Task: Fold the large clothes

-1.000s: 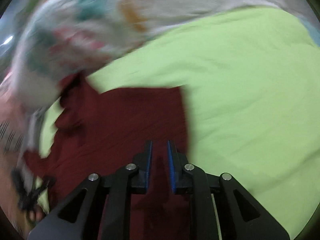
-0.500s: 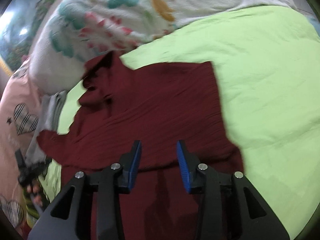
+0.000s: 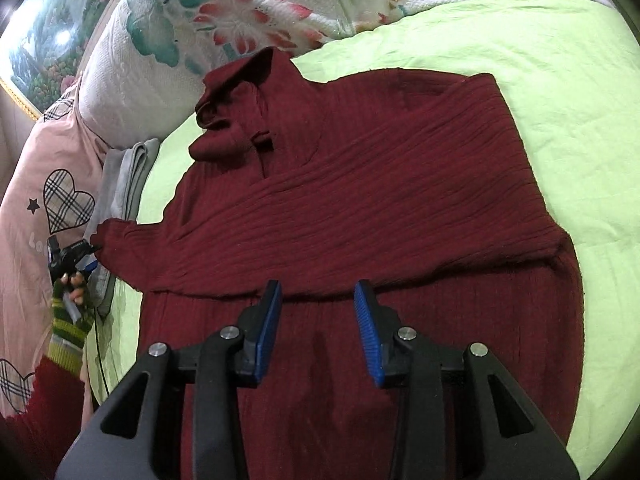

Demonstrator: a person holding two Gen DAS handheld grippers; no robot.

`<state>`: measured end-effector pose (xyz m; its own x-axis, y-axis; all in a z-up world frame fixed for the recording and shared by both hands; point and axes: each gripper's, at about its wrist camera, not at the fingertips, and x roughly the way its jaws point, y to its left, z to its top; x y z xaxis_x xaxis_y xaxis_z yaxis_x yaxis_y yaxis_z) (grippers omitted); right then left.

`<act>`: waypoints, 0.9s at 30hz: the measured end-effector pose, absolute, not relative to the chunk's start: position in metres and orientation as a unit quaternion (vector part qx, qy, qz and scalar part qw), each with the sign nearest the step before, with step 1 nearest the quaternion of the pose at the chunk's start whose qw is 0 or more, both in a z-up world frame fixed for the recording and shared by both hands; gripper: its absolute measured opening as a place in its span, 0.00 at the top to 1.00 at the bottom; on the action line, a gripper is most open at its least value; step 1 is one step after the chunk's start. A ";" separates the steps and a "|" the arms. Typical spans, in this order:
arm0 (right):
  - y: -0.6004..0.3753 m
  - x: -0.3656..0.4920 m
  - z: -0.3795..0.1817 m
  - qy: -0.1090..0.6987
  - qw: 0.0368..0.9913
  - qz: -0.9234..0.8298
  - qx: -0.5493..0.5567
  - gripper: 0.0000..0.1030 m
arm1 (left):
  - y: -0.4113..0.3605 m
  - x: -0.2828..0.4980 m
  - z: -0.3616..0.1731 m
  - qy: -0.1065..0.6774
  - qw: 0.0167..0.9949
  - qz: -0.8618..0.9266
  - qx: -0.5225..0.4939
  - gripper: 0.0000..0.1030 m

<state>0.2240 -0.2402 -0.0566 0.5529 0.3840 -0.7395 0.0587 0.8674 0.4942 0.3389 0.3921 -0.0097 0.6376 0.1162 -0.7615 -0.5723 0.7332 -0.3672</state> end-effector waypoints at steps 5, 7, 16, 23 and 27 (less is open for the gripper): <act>-0.241 0.221 -0.063 0.470 0.842 0.096 0.247 0.62 | 0.407 0.345 -0.010 0.356 0.853 0.182 -0.336 0.96; -0.240 0.219 -0.062 0.469 0.842 0.098 0.249 0.62 | 0.404 0.340 -0.006 0.346 0.859 0.169 -0.338 0.97; -0.249 0.205 -0.054 0.453 0.846 0.099 0.265 0.62 | 0.311 0.297 0.038 0.295 0.909 0.093 -0.280 0.98; -0.266 0.192 -0.052 0.443 0.845 0.090 0.285 0.62 | 0.159 0.284 0.048 0.316 0.922 -0.046 -0.219 0.98; -0.280 0.182 -0.052 0.436 0.847 0.079 0.295 0.62 | 0.069 0.279 0.042 0.329 0.925 -0.114 -0.151 0.98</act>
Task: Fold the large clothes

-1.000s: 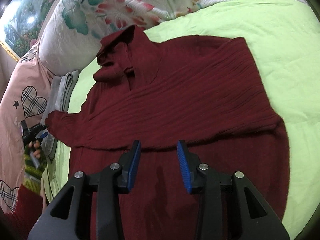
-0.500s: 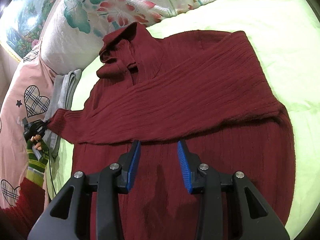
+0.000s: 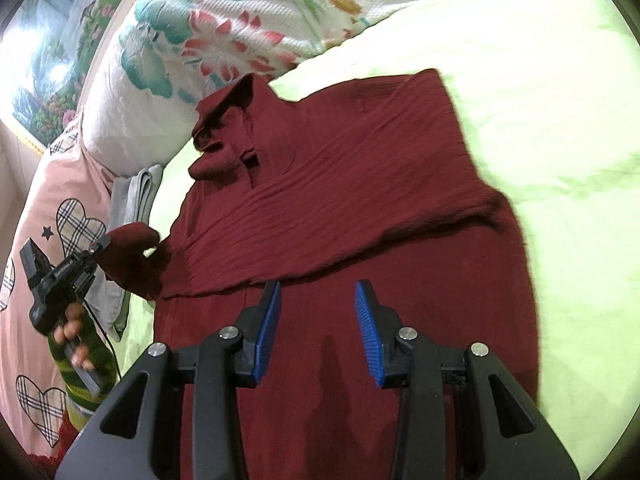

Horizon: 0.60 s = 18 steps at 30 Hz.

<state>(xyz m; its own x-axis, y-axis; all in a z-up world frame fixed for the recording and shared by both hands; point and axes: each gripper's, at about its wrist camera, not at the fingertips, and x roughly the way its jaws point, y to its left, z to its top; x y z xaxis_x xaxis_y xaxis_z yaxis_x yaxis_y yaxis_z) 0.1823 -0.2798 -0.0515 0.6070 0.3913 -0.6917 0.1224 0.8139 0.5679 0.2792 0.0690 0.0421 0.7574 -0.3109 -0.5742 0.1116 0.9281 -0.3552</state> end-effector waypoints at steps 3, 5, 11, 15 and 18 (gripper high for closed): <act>-0.294 0.175 -0.052 0.429 0.847 0.066 0.306 0.62 | 0.003 0.280 0.030 0.342 0.918 -0.165 -0.114 0.98; -0.304 0.171 -0.051 0.423 0.847 0.056 0.316 0.62 | -0.037 0.280 0.018 0.356 0.912 -0.184 -0.088 0.98; -0.329 0.162 -0.044 0.406 0.850 0.032 0.335 0.62 | -0.128 0.296 -0.037 0.404 0.888 -0.215 -0.032 0.98; -0.335 0.162 -0.038 0.398 0.853 0.028 0.336 0.62 | -0.153 0.298 -0.065 0.435 0.873 -0.221 -0.002 0.94; -0.332 0.166 -0.037 0.398 0.854 0.028 0.335 0.62 | -0.156 0.295 -0.071 0.452 0.862 -0.228 0.000 0.72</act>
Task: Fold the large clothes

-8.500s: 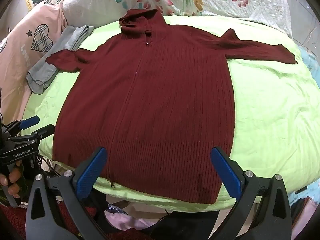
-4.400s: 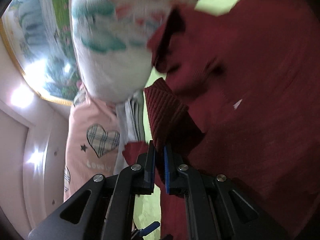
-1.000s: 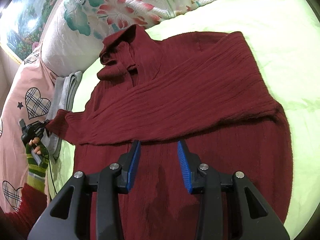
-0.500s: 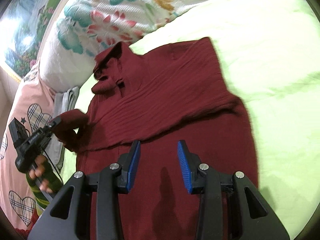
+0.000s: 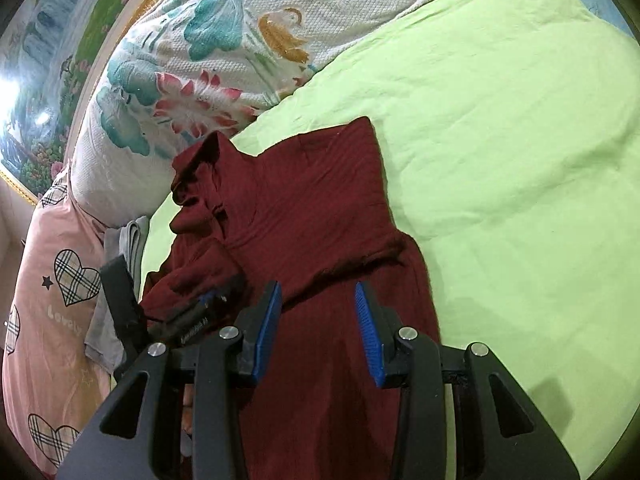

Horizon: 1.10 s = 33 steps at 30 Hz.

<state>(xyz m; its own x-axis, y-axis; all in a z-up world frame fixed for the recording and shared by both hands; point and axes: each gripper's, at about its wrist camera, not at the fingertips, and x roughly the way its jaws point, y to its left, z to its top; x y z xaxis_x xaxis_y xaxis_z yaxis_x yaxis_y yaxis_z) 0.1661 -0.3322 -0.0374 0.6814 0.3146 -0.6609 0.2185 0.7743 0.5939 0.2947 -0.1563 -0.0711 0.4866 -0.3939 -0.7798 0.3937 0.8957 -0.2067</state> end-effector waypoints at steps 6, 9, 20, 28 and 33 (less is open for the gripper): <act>-0.303 0.183 -0.037 0.409 0.855 0.064 0.313 0.48 | -0.105 0.255 -0.054 0.445 0.868 -0.221 -0.018 0.49; -0.277 0.196 -0.039 0.422 0.857 0.091 0.281 0.47 | -0.060 0.237 -0.050 0.443 0.878 -0.181 -0.026 0.48; -0.149 0.236 -0.035 0.411 0.896 0.163 -0.040 0.35 | 0.095 0.239 -0.074 0.466 0.880 0.025 -0.085 0.50; -0.100 0.272 -0.069 0.411 0.882 0.155 -0.173 0.53 | 0.097 0.259 -0.076 0.455 0.885 0.038 -0.090 0.50; -0.154 0.274 -0.047 0.410 0.904 0.119 -0.013 0.95 | 0.095 0.265 -0.074 0.454 0.885 0.041 -0.089 0.50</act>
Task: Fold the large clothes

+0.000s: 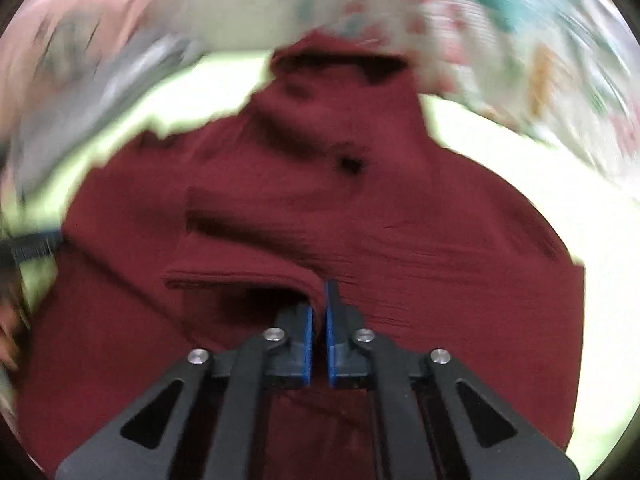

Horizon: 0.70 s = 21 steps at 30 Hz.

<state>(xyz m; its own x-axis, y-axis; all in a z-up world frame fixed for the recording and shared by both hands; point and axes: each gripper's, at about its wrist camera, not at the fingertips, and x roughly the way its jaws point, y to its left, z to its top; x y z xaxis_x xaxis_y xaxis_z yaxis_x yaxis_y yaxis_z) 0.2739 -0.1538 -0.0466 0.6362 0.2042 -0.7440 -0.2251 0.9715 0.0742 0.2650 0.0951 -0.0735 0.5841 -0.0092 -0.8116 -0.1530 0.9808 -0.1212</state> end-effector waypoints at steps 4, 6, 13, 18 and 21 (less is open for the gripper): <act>-0.236 0.253 -0.033 0.392 0.899 0.080 0.180 0.95 | 0.091 0.270 -0.074 0.456 0.884 0.049 -0.088 0.50; -0.267 0.245 -0.039 0.396 0.885 0.055 0.237 0.95 | 0.089 0.269 -0.073 0.457 0.884 0.054 -0.083 0.48; -0.306 0.229 -0.079 0.444 0.837 -0.005 0.320 0.88 | 0.088 0.266 -0.075 0.459 0.882 0.068 -0.087 0.48; -0.317 0.197 -0.049 0.391 0.863 -0.079 0.311 0.81 | 0.099 0.261 -0.076 0.452 0.881 0.067 -0.121 0.48; -0.293 0.209 -0.029 0.380 0.876 0.009 0.296 0.65 | 0.096 0.259 -0.077 0.447 0.884 0.069 -0.118 0.48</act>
<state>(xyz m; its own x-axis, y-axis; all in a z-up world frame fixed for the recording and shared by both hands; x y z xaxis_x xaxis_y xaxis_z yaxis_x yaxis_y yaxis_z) 0.2089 -0.2930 -0.0286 0.7108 0.2404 -0.6610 0.2097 0.8246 0.5254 0.2588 0.0963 -0.0765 0.5916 0.0158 -0.8060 -0.2267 0.9627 -0.1475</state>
